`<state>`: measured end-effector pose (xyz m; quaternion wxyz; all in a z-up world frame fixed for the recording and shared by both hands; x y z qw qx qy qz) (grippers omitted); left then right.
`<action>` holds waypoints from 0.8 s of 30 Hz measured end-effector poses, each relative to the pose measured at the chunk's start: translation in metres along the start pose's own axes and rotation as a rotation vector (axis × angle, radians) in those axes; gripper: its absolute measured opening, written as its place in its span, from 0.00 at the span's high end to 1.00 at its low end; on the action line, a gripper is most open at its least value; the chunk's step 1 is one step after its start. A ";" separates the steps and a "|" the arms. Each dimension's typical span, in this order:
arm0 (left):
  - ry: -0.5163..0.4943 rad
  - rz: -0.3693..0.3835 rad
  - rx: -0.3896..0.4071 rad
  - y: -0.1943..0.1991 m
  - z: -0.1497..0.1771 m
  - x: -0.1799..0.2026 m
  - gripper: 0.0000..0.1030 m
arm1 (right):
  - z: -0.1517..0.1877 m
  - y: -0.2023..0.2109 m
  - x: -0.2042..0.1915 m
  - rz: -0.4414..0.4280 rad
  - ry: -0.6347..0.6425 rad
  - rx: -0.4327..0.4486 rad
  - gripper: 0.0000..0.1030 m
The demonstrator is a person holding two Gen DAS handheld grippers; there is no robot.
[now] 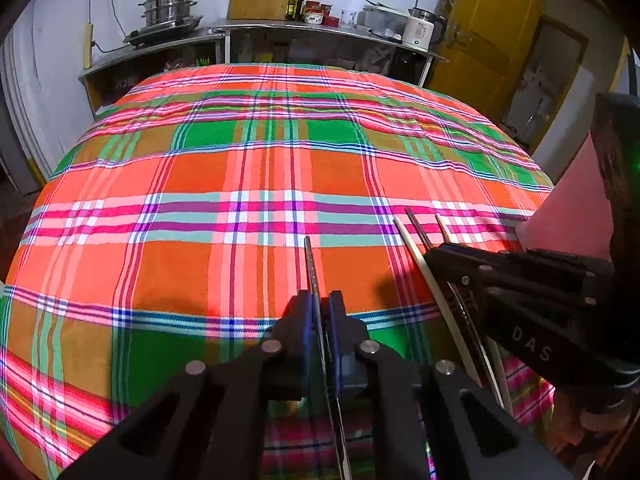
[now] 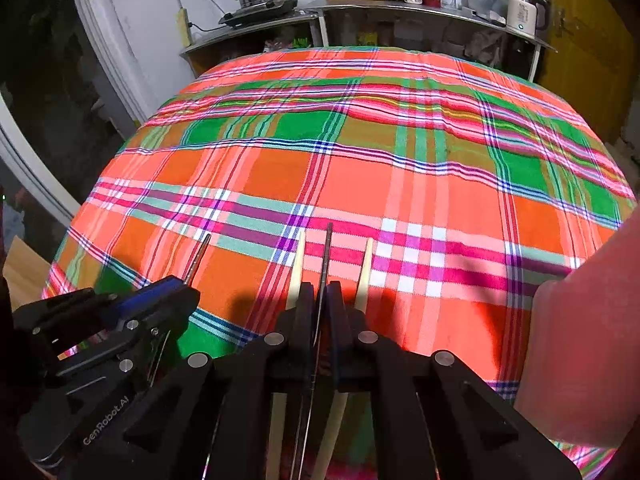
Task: Organize utensils
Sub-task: 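Grasp a black chopstick with the left tool while the right tool grasps another black chopstick, then carry the black chopstick to the pink basket with the left tool while the right tool carries its chopstick there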
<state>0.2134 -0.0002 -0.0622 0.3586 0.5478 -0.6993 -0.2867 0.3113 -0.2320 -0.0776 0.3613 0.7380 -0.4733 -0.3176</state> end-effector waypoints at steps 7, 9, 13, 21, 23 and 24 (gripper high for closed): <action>0.036 0.030 0.005 0.004 -0.006 -0.003 0.95 | 0.003 0.010 0.002 -0.063 -0.032 0.022 0.95; 0.042 0.048 0.024 0.012 -0.008 -0.003 0.95 | 0.003 0.017 0.000 -0.078 -0.032 0.041 0.95; 0.047 0.064 0.068 0.036 -0.014 -0.001 0.95 | 0.003 0.038 -0.004 -0.094 -0.027 0.089 0.95; 0.046 0.106 0.143 0.083 -0.023 0.003 0.95 | 0.002 0.091 -0.004 -0.129 -0.030 0.197 0.95; 0.041 0.113 0.155 0.091 -0.023 0.005 0.95 | 0.003 0.106 -0.004 -0.132 -0.030 0.224 0.95; 0.039 0.118 0.160 0.096 -0.024 0.007 0.95 | 0.004 0.112 -0.003 -0.135 -0.030 0.235 0.95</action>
Point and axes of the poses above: each gripper's, at about its wrist camera, not at the fingertips, and y roughly against the way its jaws point, x to its right, z to its underside, the point moved 3 cm from there along -y, roughly the way its jaws point, and after that the axes turned 2 degrees about z, right-handed, at the moved point
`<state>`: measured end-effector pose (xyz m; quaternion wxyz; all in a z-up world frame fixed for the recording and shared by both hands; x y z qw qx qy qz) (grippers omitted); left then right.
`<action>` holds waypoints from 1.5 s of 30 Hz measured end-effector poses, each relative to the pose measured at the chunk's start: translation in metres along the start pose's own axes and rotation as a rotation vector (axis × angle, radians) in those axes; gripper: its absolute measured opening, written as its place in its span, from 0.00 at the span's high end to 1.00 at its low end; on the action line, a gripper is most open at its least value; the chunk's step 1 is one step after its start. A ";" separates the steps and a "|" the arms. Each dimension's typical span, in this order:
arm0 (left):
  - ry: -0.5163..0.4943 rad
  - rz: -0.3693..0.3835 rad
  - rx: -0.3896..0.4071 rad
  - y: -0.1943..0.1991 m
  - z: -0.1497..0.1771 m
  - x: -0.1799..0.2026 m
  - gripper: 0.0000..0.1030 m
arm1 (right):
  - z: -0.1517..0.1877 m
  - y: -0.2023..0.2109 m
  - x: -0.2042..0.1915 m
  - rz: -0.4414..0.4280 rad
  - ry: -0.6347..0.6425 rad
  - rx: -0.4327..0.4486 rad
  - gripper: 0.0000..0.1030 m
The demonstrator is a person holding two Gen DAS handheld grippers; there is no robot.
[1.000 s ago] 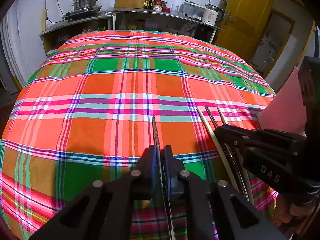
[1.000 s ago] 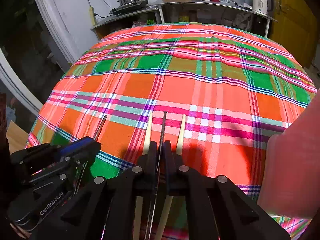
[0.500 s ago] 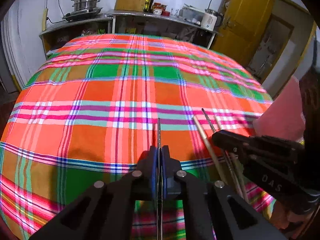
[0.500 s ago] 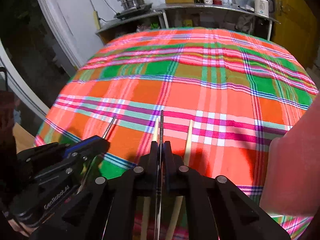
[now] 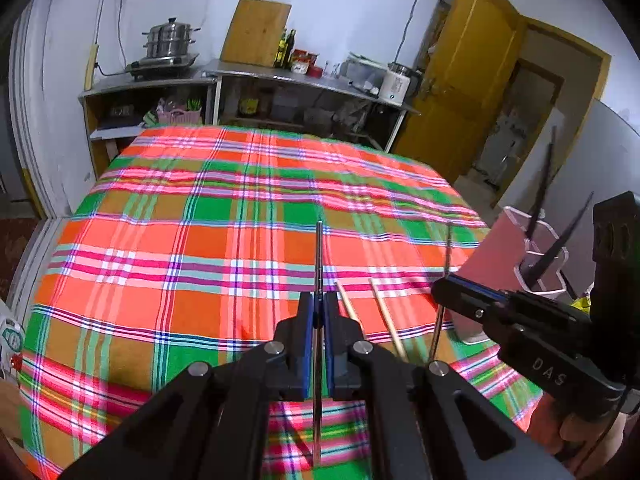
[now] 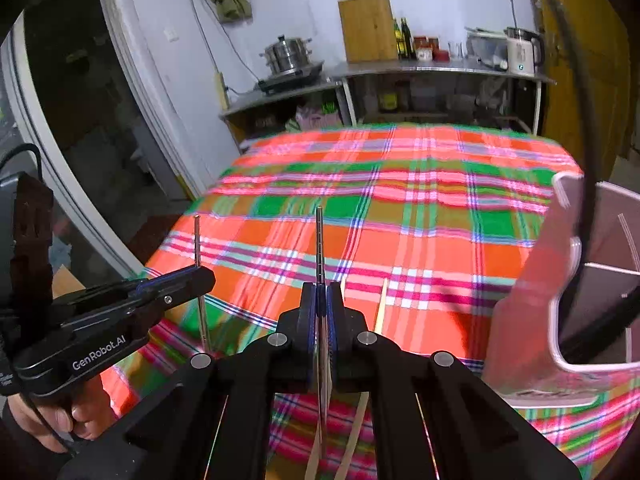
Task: Organize utensils
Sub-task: 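Carry the black chopstick to the pink basket with the left tool while the right tool carries its chopstick there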
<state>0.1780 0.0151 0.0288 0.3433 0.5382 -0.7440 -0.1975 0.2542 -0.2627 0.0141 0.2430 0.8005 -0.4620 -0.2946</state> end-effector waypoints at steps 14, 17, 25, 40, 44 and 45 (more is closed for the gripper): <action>-0.044 0.067 0.042 0.041 -0.003 0.037 0.95 | 0.002 0.070 0.009 0.000 -0.019 0.115 0.95; -0.048 0.082 0.038 0.045 -0.003 0.044 0.95 | 0.003 0.084 0.015 0.007 -0.031 0.137 0.95; -0.098 0.139 0.009 0.047 0.003 0.085 0.95 | 0.014 0.116 0.038 0.032 -0.070 0.176 0.95; -0.200 0.275 0.048 0.051 -0.038 0.176 0.95 | 0.007 0.184 0.095 0.127 -0.155 0.292 0.95; -0.209 0.292 0.085 0.053 -0.060 0.191 0.95 | -0.008 0.198 0.101 0.145 -0.149 0.338 0.95; -0.210 0.294 0.091 0.053 -0.065 0.194 0.95 | -0.013 0.201 0.102 0.150 -0.147 0.349 0.95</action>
Point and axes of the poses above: each gripper's, at about its wrist camera, not at the fingertips, and y roughly against the way its jaws point, x to its right, z to its underside, the point moved 3 cm from there along -y, roughly the way its jaws point, and after that the axes turned 2 degrees about z, right-handed, at the moved point
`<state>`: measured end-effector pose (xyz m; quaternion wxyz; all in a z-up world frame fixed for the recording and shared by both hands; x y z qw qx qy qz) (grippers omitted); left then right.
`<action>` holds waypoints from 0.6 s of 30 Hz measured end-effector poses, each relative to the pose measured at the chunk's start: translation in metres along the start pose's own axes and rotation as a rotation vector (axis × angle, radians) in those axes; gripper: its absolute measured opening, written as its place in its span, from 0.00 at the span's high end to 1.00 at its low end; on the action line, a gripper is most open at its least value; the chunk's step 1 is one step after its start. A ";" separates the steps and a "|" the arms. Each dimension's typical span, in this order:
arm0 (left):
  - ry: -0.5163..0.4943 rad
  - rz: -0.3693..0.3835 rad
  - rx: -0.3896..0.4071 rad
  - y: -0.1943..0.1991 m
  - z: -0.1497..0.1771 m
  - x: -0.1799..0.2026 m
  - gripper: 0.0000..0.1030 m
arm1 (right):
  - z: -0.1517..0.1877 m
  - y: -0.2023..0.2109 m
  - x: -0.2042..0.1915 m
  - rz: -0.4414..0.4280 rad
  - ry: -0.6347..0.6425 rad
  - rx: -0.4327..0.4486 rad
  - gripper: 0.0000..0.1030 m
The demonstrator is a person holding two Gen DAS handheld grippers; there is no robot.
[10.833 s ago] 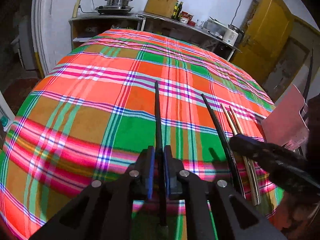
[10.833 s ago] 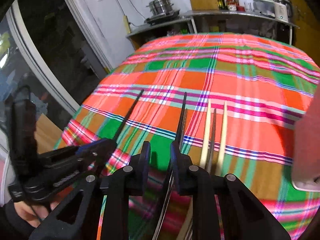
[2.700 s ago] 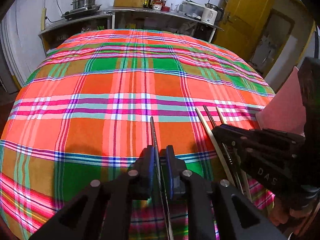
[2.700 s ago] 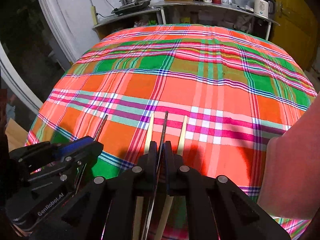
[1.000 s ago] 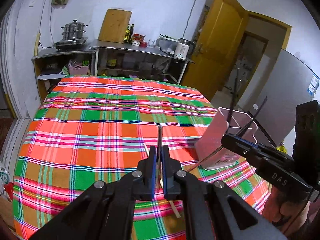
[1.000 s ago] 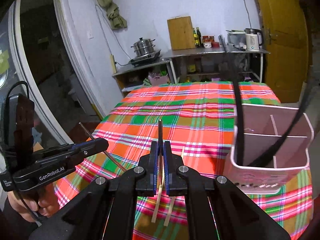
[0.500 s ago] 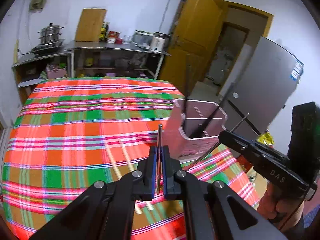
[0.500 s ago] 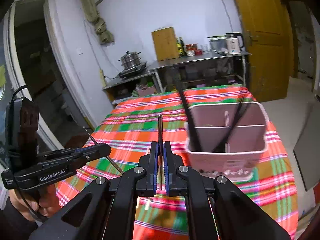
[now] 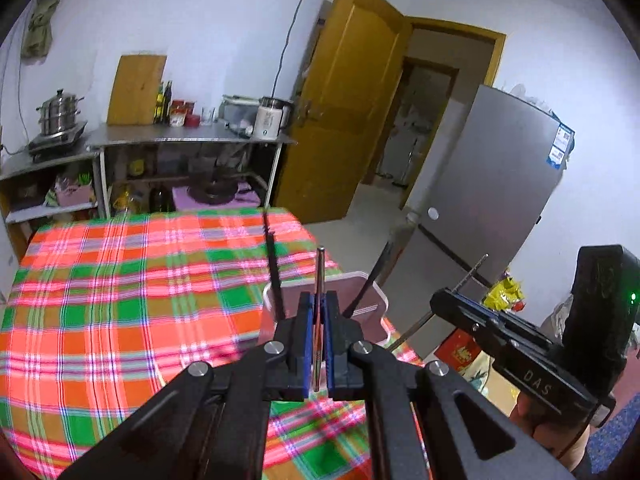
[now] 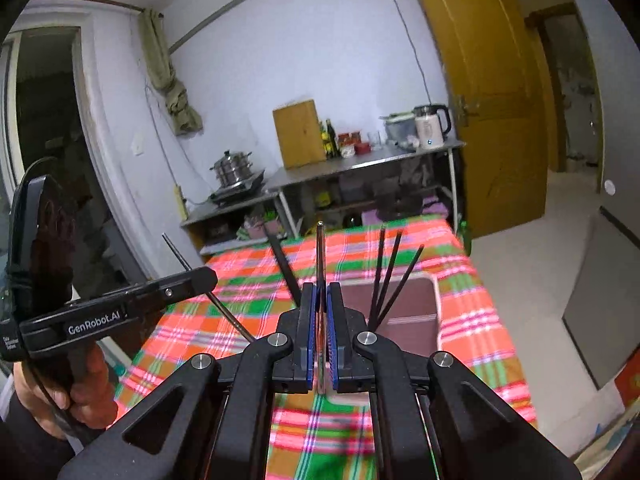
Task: Organize utensils
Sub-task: 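Carry the black chopstick to the pink basket with the left tool while the right tool carries its chopstick there, then lower the chopstick into the basket and open the left tool while the right tool releases its chopstick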
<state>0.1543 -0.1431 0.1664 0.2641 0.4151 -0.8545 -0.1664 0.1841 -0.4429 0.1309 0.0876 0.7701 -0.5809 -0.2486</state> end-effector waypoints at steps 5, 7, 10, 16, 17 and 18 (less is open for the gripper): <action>-0.012 -0.002 0.020 -0.010 -0.018 0.003 0.95 | -0.017 -0.003 0.007 0.012 -0.003 0.036 0.95; -0.010 -0.003 0.017 -0.017 -0.022 0.002 0.95 | -0.020 -0.008 0.010 0.020 -0.007 0.039 0.95; -0.006 -0.005 0.013 -0.025 -0.021 0.000 0.95 | -0.020 -0.015 0.016 0.025 -0.013 0.039 0.95; 0.011 -0.014 -0.012 -0.042 -0.012 -0.010 0.95 | -0.011 -0.036 0.024 0.039 -0.029 0.012 0.95; 0.014 -0.016 -0.017 -0.045 -0.010 -0.011 0.95 | -0.010 -0.038 0.025 0.041 -0.031 0.008 0.95; 0.018 -0.019 -0.022 -0.048 -0.007 -0.014 0.95 | -0.007 -0.040 0.026 0.043 -0.032 0.002 0.95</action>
Point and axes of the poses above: each gripper's, at about its wrist camera, not at the fingertips, and y roughly against the way its jaws point, x to its right, z to its underside, the point moved 3 cm from there along -y, roughly the way its jaws point, and after that the axes turned 2 degrees about z, right-handed, at the moved point
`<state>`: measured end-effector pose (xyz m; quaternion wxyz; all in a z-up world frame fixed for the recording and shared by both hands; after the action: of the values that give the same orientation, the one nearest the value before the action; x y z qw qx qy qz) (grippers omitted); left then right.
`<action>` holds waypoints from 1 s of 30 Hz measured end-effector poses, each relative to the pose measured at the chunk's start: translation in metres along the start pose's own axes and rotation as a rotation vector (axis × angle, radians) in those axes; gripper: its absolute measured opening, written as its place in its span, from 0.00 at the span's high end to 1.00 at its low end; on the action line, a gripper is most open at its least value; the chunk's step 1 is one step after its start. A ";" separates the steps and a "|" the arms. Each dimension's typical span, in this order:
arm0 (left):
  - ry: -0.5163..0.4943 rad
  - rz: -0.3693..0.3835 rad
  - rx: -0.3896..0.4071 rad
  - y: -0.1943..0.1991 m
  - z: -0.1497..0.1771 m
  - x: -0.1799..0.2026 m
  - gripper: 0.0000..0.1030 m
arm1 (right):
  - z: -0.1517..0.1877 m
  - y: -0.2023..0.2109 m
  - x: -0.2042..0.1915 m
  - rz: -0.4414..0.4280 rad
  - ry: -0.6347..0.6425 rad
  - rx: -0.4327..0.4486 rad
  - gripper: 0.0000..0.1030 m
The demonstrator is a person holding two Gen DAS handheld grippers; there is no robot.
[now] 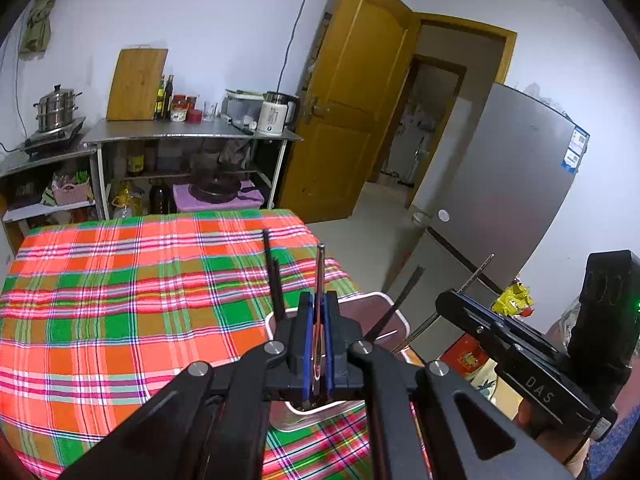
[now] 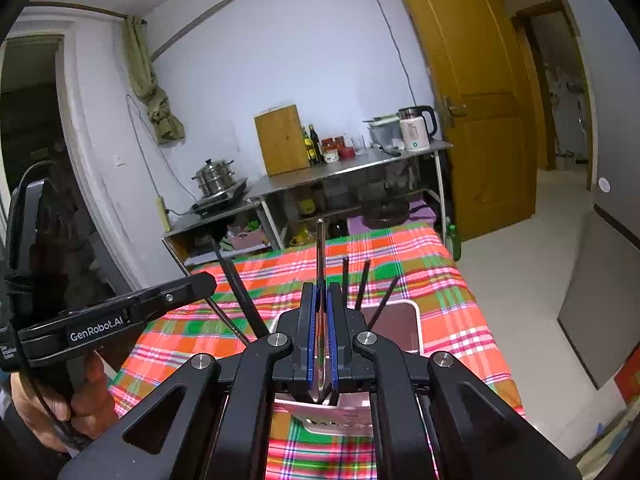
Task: Organize utensils
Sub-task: 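Lower the chopstick into the basket and open the left tool while the right tool releases its chopstick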
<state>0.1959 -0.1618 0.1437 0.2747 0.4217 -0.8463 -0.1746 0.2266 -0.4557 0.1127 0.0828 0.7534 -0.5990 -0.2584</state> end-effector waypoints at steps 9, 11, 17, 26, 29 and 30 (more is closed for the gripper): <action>0.018 -0.009 -0.051 -0.020 0.025 -0.010 0.95 | 0.026 -0.025 0.008 0.018 -0.002 -0.069 0.95; 0.024 -0.011 -0.061 -0.024 0.030 -0.012 0.95 | 0.029 -0.028 0.008 0.017 -0.001 -0.079 0.95; 0.042 -0.014 -0.085 -0.032 0.042 -0.015 0.95 | 0.041 -0.039 0.010 0.019 -0.001 -0.114 0.95; 0.054 -0.023 -0.117 -0.039 0.059 -0.020 0.94 | 0.057 -0.051 0.012 0.008 -0.009 -0.174 0.94; 0.053 -0.021 -0.115 -0.038 0.062 -0.020 0.91 | 0.060 -0.051 0.012 0.008 -0.008 -0.188 0.94; 0.050 -0.024 -0.114 -0.038 0.062 -0.020 0.90 | 0.061 -0.051 0.012 0.009 -0.007 -0.192 0.94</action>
<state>0.1910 -0.1639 0.0685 0.3173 0.4199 -0.8226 -0.2154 0.2424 -0.4420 0.0348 0.1537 0.7384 -0.5752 -0.3168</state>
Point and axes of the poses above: each gripper's, at about its wrist camera, not at the fingertips, and y roughly against the way its jaws point, x to its right, z to its underside, the point moved 3 cm from there along -y, roughly the way its jaws point, and after that the axes turned 2 degrees about z, right-handed, at the moved point
